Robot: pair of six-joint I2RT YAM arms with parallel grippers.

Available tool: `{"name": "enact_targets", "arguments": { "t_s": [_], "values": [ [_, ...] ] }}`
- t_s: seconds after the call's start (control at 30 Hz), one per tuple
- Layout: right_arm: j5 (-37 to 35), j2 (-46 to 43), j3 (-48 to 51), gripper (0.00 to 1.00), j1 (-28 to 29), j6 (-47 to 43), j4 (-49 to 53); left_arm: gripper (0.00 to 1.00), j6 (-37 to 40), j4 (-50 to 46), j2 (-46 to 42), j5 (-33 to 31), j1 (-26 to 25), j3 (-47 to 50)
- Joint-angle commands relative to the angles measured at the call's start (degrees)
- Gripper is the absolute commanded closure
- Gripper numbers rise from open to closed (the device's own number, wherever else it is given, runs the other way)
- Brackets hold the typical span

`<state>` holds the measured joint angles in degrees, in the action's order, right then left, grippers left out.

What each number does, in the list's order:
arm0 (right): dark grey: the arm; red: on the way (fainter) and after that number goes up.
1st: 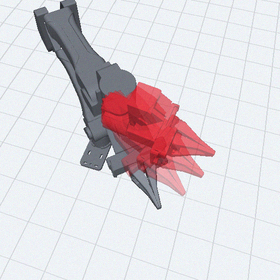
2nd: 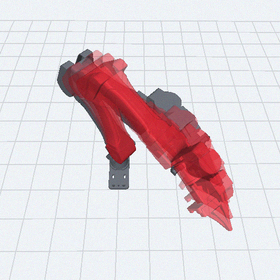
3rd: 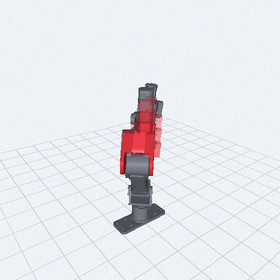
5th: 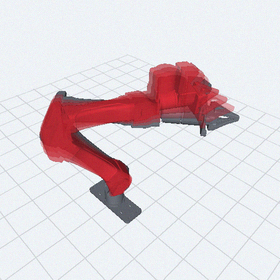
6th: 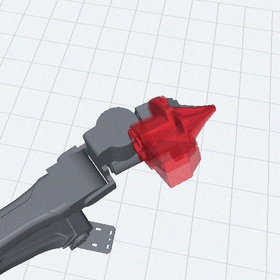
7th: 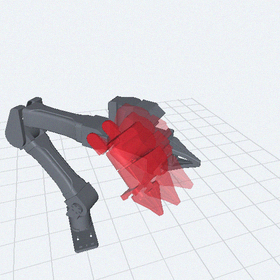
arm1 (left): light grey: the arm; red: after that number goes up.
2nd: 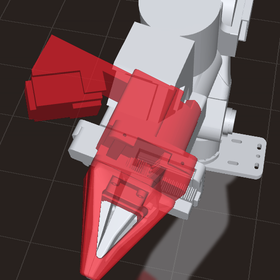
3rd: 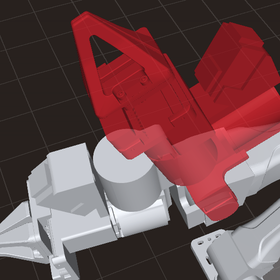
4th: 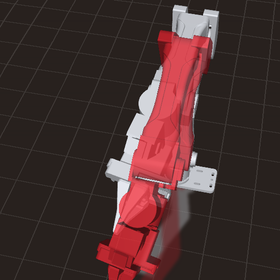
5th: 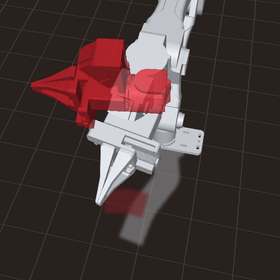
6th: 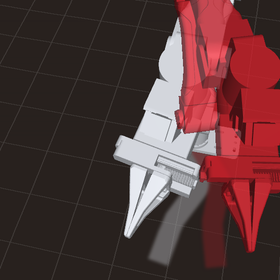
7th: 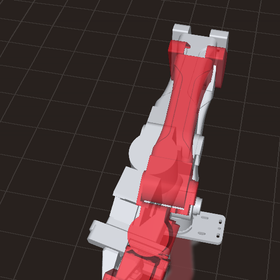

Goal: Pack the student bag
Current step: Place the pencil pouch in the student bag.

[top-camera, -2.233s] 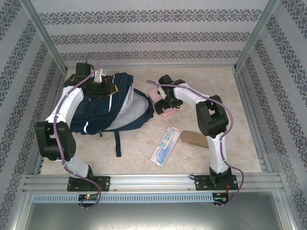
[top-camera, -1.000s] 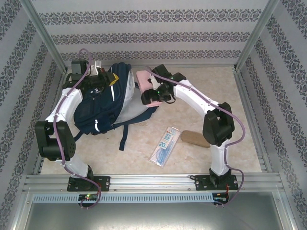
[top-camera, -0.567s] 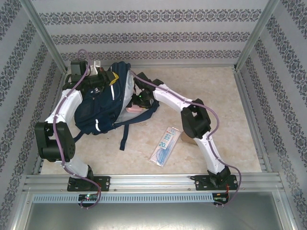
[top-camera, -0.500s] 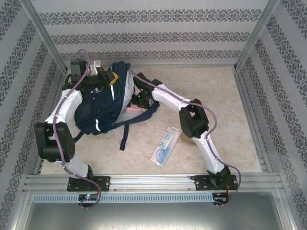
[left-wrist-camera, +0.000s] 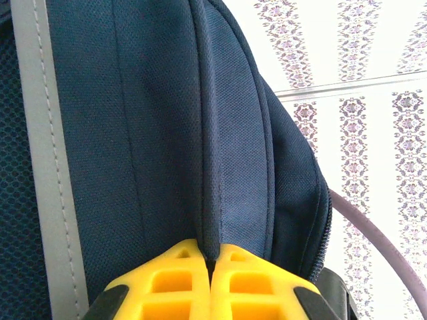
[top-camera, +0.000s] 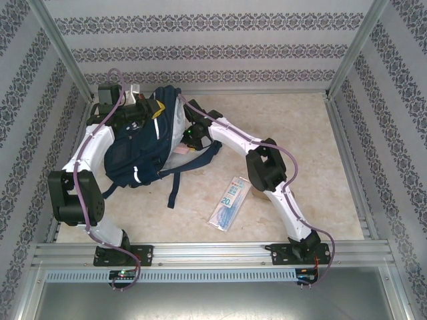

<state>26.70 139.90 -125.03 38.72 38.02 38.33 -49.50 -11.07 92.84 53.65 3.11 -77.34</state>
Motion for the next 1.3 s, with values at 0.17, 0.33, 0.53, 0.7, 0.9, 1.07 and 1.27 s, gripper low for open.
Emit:
{"name": "enact_targets", "arguments": {
  "t_s": [0.17,0.33,0.53,0.7,0.9,1.07,1.27],
  "values": [
    [8.14,-6.61,8.09,0.02,-1.84,4.31,-8.05,1.00,3.88,1.47,-1.04,4.83,-0.13,-2.58],
    [5.48,-10.80,11.00,0.02,-1.68,2.74,-8.78,1.00,5.12,0.24,-0.84,4.37,-0.13,-2.81],
    [-9.65,-11.52,3.31,0.02,0.49,-7.83,7.57,1.00,5.03,0.53,-0.28,4.18,-0.09,-2.79],
    [-12.43,-13.91,8.43,0.02,0.28,-8.76,7.23,1.00,4.84,0.72,0.11,4.31,-0.11,-3.03],
    [-22.06,-12.76,6.65,0.02,1.65,-11.91,14.22,1.00,5.28,0.03,0.09,4.17,-0.13,-2.90],
    [-28.21,-11.37,5.98,0.02,1.69,-11.89,19.95,1.00,5.28,0.09,-0.03,3.93,-0.13,-2.98],
    [-38.06,-15.69,10.17,0.02,1.68,-12.01,19.61,1.00,6.01,-0.99,-0.35,3.44,-0.13,-2.74]
  ]
}}
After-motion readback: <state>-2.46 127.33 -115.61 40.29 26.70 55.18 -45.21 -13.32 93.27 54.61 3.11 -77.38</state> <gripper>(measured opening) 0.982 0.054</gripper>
